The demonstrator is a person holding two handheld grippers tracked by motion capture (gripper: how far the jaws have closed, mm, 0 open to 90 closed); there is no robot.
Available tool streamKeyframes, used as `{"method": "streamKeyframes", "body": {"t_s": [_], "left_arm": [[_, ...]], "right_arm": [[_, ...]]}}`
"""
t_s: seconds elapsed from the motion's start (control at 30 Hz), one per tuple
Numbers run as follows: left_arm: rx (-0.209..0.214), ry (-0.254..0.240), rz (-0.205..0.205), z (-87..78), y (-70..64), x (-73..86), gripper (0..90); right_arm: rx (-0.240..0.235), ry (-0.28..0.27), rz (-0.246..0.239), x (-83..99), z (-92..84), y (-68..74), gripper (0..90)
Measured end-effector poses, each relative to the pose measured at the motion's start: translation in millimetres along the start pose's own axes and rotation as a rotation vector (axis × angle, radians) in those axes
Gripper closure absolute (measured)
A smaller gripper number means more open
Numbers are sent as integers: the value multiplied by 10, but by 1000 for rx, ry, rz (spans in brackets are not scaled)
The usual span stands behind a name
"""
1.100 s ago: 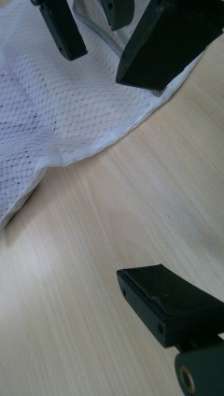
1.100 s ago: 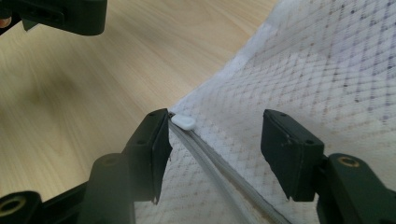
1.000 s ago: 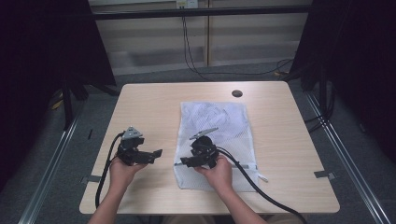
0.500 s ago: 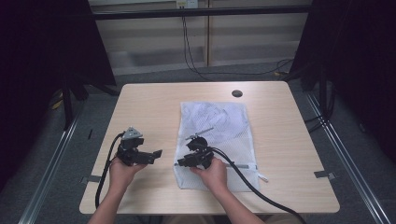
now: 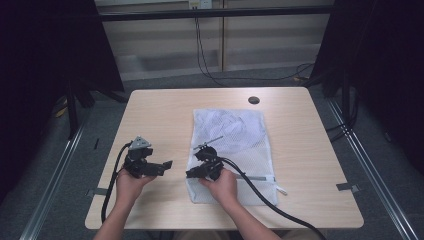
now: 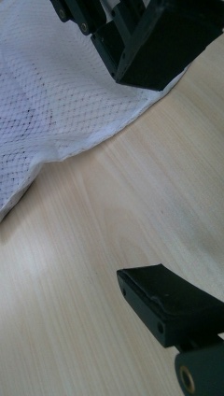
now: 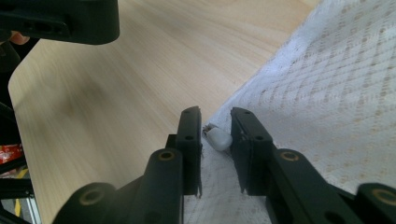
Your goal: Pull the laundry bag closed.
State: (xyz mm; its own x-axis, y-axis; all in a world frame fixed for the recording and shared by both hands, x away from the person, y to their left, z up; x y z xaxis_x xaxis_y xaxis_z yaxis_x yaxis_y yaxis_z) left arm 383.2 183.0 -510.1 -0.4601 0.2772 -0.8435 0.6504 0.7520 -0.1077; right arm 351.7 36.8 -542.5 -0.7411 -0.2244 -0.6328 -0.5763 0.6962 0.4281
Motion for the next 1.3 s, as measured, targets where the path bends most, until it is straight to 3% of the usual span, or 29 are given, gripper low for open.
{"method": "streamKeyframes", "body": {"t_s": [0.17, 0.6, 0.8, 1.0, 1.3], "left_arm": [[-3, 2, -3, 4, -9, 4, 66], [-2, 5, -8, 1, -3, 9, 68], [36, 6, -27, 12, -40, 14, 90], [65, 15, -60, 28, -89, 23, 106], [108, 36, -61, 43, -176, 44, 81]], "right_arm": [[6, 6, -16, -16, 11, -2, 798], [8, 35, -16, 19, 71, 22, 827], [7, 41, -13, 5, 45, 17, 855], [-14, 10, -3, -62, -28, 36, 866], [-33, -21, 18, -122, -116, 36, 869]]}}
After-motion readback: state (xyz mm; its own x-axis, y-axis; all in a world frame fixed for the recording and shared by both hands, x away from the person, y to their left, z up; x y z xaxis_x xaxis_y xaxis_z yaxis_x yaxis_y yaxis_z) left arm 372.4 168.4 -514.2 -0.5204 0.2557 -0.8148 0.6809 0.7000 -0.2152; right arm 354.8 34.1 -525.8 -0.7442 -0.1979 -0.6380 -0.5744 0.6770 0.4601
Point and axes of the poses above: each handheld gripper's, and its own axes: z roughly forward along the jaws, x roughly out of its underside, y roughly to its left, the point moved 8 cm from there along z, roughly forward along the jaws, and after that the axes turned 9 degrees about -y, right-handed, at the moved point
